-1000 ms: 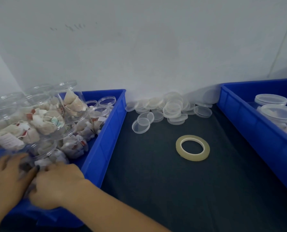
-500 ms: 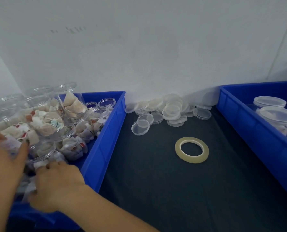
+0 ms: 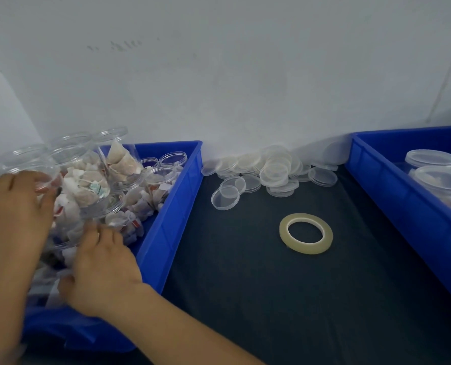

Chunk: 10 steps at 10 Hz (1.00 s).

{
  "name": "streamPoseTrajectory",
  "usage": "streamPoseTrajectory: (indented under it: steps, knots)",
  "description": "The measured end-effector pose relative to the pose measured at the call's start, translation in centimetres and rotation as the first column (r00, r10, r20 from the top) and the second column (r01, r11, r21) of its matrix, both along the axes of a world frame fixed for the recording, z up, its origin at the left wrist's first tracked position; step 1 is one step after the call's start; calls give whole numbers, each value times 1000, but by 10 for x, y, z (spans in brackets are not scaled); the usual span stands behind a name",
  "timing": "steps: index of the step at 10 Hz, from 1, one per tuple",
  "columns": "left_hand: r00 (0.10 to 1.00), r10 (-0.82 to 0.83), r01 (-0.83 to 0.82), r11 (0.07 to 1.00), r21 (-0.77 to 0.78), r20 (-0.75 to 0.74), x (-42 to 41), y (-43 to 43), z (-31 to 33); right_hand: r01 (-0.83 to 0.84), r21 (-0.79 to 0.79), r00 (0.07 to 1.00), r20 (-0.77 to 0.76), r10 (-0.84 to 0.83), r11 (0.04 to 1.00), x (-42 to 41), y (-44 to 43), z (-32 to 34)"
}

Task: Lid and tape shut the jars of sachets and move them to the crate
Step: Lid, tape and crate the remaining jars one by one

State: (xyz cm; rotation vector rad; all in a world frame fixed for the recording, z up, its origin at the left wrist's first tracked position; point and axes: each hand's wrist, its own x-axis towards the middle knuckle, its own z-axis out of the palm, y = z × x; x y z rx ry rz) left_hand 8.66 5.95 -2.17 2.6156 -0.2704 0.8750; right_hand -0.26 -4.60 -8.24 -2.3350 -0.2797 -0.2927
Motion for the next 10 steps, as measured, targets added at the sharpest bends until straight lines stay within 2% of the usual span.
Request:
streamPoseTrajectory:
  steps: [1, 2, 3, 4, 5, 6, 7, 8, 9, 10]
  knots:
    - [996, -40, 36, 998, 58, 79, -16, -9, 2, 32, 119, 998, 51, -38, 992, -3, 0, 1]
    - [973, -221, 225, 973, -57, 64, -39, -30, 0, 90, 197, 972, 196, -129, 976, 3, -21, 1]
    - [947, -272, 285, 957, -54, 168, -61, -55, -2, 153, 262, 937, 270, -224, 953, 5, -33, 7]
    - [876, -304, 292, 952, 89, 376, -92, -101, -1, 147, 532, 884, 307, -352, 834, -7, -78, 16]
    - [830, -402, 390, 914, 113, 385, -105, -135, -10, 216, 570, 841, 303, -448, 792, -16, -114, -8]
    - [756, -602, 604, 793, 79, 256, -104, -177, -42, 381, 525, 845, 137, -518, 761, -38, -169, -54]
    - [711, -700, 703, 703, -103, 71, -94, -200, -71, 414, 527, 829, 117, -547, 742, -53, -198, -79]
    - [707, -690, 620, 711, -333, -157, -58, -229, -108, 378, 553, 835, 142, -531, 742, -65, -230, -98]
    - [683, -636, 574, 771, -276, -358, -31, -246, -122, 355, 562, 872, 88, -481, 747, -66, -242, -103]
    - [593, -595, 599, 776, -197, -542, -14, -260, -138, 317, 561, 916, 27, -400, 765, -68, -254, -103]
